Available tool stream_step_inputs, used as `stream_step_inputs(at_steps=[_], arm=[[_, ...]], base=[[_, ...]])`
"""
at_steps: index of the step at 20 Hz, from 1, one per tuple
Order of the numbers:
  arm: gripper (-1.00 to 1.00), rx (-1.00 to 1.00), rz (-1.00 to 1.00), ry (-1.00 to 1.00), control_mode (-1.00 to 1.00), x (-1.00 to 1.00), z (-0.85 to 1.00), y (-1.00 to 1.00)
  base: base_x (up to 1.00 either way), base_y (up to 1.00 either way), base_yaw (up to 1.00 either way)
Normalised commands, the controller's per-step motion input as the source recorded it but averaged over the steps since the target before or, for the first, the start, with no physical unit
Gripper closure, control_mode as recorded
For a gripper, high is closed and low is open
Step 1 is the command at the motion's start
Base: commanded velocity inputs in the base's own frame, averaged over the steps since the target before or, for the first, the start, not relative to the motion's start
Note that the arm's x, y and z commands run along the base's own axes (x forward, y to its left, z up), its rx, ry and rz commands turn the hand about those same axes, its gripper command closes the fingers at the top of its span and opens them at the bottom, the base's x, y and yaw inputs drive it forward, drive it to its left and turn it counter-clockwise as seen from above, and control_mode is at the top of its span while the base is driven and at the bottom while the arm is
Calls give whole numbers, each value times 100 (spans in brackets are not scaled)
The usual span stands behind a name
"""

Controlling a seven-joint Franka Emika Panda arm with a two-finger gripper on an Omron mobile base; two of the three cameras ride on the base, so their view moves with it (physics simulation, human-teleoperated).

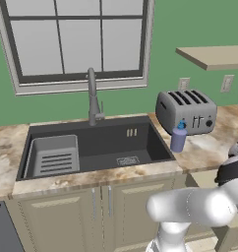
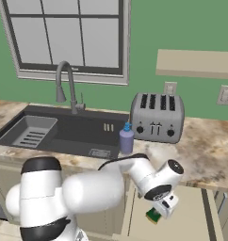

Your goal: Restock the sink supplies by placing the sponge and soap dispenser on the counter and next to the sink. Make sure the soap dispenser is upright.

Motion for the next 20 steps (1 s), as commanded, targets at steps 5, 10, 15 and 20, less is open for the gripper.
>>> stream_step_inputs(at_steps=[5,10,15,20], arm=[[-100,0,-8,-19,-100,0,-43,0],[-100,-5,-8,-7,-100,8,-29,0],[-100,-12,-1,0,-100,37,-20,-1],[-100,-9,0,4,-100,27,-17,-7]], base=[[0,0,0],[0,0,0],[0,0,0],[0,0,0]])
